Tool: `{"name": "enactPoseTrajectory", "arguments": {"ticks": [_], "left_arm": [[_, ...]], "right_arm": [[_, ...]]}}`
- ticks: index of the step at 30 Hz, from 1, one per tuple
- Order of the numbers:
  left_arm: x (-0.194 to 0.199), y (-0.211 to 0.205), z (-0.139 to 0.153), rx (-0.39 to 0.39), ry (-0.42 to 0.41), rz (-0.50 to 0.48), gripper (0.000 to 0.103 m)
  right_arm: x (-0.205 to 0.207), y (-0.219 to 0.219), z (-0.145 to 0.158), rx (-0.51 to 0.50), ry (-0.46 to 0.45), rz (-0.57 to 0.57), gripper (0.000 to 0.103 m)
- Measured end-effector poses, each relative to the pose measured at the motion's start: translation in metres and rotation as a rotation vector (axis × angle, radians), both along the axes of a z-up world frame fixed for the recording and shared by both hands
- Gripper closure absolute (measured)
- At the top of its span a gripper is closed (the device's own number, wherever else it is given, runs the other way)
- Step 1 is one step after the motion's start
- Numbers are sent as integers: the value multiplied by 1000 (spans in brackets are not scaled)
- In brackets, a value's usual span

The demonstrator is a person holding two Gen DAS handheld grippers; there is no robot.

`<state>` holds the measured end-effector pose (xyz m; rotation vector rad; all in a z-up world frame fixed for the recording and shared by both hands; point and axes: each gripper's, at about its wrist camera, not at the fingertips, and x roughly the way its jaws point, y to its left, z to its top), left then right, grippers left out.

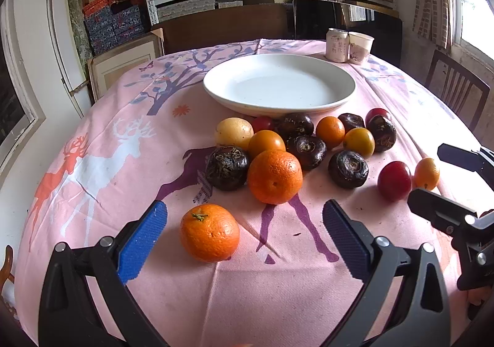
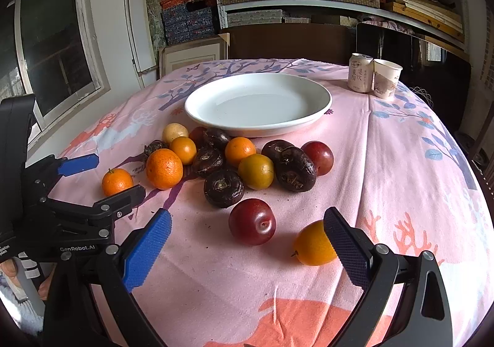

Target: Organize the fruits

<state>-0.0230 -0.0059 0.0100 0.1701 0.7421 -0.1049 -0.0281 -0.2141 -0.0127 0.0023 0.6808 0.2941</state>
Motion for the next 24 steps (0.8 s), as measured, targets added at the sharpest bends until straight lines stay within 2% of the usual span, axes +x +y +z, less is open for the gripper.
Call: {"name": "enactPoseTrajectory", "arguments": {"ticks": [24], "left_arm": [[2,-1,-3,0,2,-9,4]], "right_arm": [[-1,1,2,10,-8,14,4]]}}
